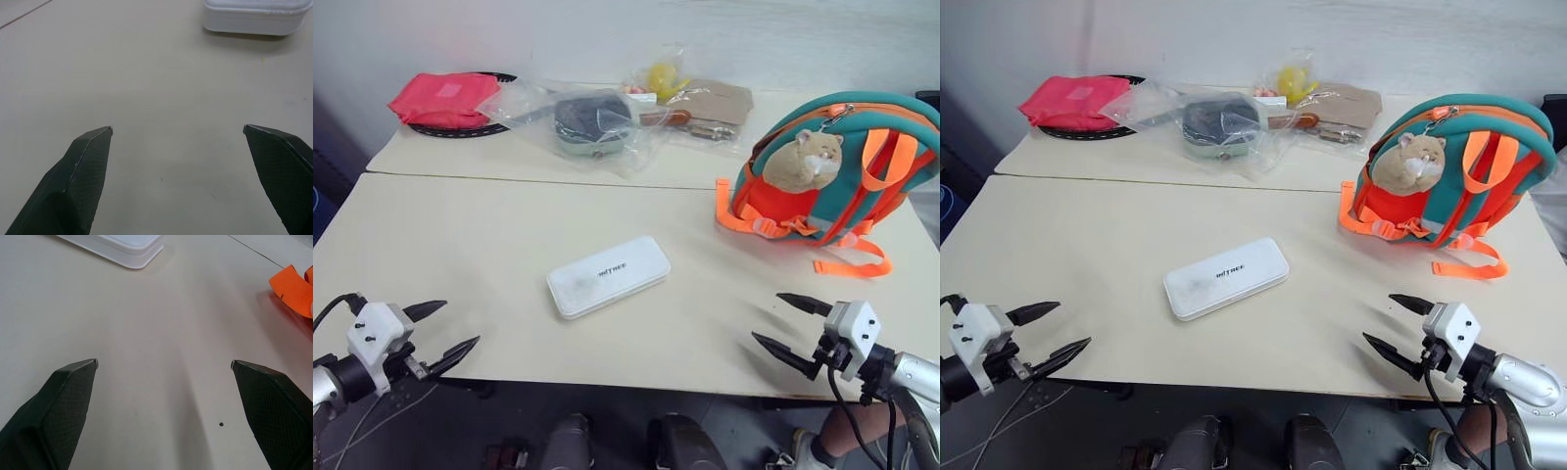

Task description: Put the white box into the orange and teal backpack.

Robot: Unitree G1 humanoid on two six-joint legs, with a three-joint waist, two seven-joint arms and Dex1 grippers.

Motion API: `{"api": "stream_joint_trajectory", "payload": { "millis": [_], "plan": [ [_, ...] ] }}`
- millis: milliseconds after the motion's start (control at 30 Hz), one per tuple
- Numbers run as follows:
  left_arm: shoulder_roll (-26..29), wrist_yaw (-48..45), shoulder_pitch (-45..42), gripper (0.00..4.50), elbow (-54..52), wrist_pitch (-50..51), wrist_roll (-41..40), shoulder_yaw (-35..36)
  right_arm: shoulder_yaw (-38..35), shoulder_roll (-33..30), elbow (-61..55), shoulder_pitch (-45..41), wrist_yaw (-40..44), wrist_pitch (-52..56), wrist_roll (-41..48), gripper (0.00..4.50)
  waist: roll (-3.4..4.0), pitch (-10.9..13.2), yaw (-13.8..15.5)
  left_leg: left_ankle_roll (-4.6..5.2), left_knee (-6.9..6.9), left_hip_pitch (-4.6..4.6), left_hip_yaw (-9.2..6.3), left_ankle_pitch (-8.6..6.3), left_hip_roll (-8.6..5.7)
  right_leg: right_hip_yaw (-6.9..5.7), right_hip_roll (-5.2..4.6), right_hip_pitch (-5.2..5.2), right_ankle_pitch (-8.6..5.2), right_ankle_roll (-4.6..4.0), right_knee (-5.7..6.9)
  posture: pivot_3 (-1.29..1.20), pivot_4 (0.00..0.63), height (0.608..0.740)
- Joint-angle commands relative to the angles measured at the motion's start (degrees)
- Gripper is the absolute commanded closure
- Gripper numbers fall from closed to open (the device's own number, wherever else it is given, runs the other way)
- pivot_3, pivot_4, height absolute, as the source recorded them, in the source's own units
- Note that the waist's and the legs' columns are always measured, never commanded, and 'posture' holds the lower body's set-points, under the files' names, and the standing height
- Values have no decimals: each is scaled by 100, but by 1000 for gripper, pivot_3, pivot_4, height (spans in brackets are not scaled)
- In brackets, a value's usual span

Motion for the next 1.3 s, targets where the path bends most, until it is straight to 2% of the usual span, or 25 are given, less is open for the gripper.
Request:
{"api": "stream_joint_trajectory", "payload": {
  "millis": [33,167,267,300,333,433,600,767,800,1000,1300],
  "plan": [
    [34,-62,-86,0,-49,24,-120,60,48,1,60,-113,75,-46,21,36,0,0,4,0,1,0,0,0,0,0,0,0,0,0,1,0,150,740],
    [222,-173,-329,0,-366,575,-479,-3,238,31,91,-584,46,213,137,36,0,0,-7,0,8,1,0,0,0,0,0,-2,0,0,15,0,150,740],
    [235,15,-462,0,-736,1165,-705,-144,774,40,-192,-1287,-83,1113,209,36,2,1,-40,-1,13,4,0,0,1,3,0,-1,0,0,22,0,150,740],
    [201,122,-538,182,-784,1181,-621,-226,931,58,-220,-1505,-137,1304,152,12,3,1,-41,0,14,3,1,1,0,4,-1,-4,0,0,25,0,150,740],
    [135,313,-634,373,-857,1322,-560,-372,1167,80,-165,-1782,-169,1467,-7,196,2,1,-38,-1,12,3,-1,1,1,3,0,-4,0,0,26,0,150,740],
    [-21,880,-883,1058,-1112,1809,-336,-890,1759,252,273,-2561,-430,1547,-660,857,4,2,-36,-3,11,1,-2,1,0,1,0,-9,-1,-1,27,0,150,740],
    [-324,1498,-1115,2667,-1539,2447,-208,-1548,2244,784,1539,-3542,-1193,937,-1663,2646,2,1,-25,-2,19,-7,-1,0,-3,1,0,-13,0,1,29,0,150,740],
    [-590,1846,-1417,4174,-1566,2716,-94,-1981,2484,1320,2382,-4092,-1287,386,-1935,4336,2,1,-15,-6,22,-8,0,2,-3,0,1,-17,0,1,36,0,150,740],
    [-581,1842,-1490,4467,-1547,2740,-32,-2118,2542,1434,2466,-4154,-1136,366,-1869,4500,2,1,-15,-10,24,-7,0,5,-2,0,4,-16,0,1,39,0,150,740],
    [-650,1874,-2022,4467,-1251,2797,126,-2467,2650,1617,2797,-4327,-502,203,-1749,4500,2,1,-21,-33,25,-6,0,19,-3,0,4,-17,0,1,48,0,150,740],
    [-574,1581,-2585,4467,-655,2779,303,-2765,2428,1003,1567,-3591,378,742,-1169,4500,2,1,23,-28,25,-6,-3,16,-3,-2,2,-14,0,1,44,0,150,740]
  ]
}}
